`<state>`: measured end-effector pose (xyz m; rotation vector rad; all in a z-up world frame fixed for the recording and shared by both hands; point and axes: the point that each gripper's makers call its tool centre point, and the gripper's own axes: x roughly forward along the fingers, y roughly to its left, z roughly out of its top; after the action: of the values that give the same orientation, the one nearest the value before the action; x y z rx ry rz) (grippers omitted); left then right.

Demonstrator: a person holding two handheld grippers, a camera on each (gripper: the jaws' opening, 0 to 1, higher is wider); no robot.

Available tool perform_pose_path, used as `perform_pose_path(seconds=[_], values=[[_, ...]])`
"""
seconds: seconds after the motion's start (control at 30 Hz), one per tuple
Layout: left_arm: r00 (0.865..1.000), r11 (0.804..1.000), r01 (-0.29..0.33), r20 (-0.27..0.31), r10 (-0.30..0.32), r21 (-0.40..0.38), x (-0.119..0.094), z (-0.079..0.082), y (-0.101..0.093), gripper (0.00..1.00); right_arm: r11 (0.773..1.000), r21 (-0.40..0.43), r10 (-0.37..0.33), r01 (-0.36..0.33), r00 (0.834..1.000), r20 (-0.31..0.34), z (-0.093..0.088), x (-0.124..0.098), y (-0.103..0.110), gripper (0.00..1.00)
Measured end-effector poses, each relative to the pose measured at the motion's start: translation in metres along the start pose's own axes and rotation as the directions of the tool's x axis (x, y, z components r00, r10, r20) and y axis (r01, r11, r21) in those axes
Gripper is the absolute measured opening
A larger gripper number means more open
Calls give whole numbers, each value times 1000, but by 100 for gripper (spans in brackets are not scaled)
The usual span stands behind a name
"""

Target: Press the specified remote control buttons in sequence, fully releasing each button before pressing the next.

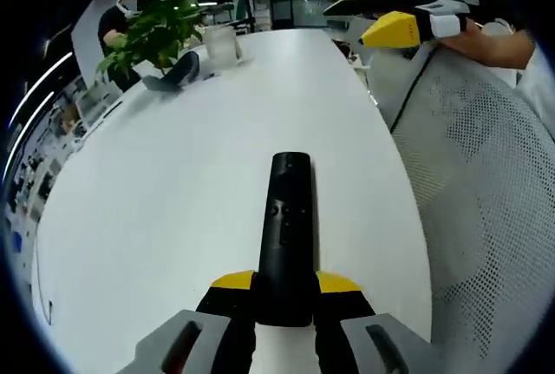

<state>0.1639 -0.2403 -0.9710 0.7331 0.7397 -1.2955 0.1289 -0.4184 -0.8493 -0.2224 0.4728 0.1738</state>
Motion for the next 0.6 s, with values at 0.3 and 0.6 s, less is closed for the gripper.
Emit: perform_pose_path(seconds=[0.3, 0.6], values=[[999, 999, -27, -45, 26, -29, -3, -10, 33, 23, 1000, -10, -9, 9, 1000, -11, -2, 0, -1, 74], [998, 1000, -17, -63, 17, -2, 1, -7, 45, 23, 1000, -8, -15, 15, 1000, -13, -2, 1, -3, 73]])
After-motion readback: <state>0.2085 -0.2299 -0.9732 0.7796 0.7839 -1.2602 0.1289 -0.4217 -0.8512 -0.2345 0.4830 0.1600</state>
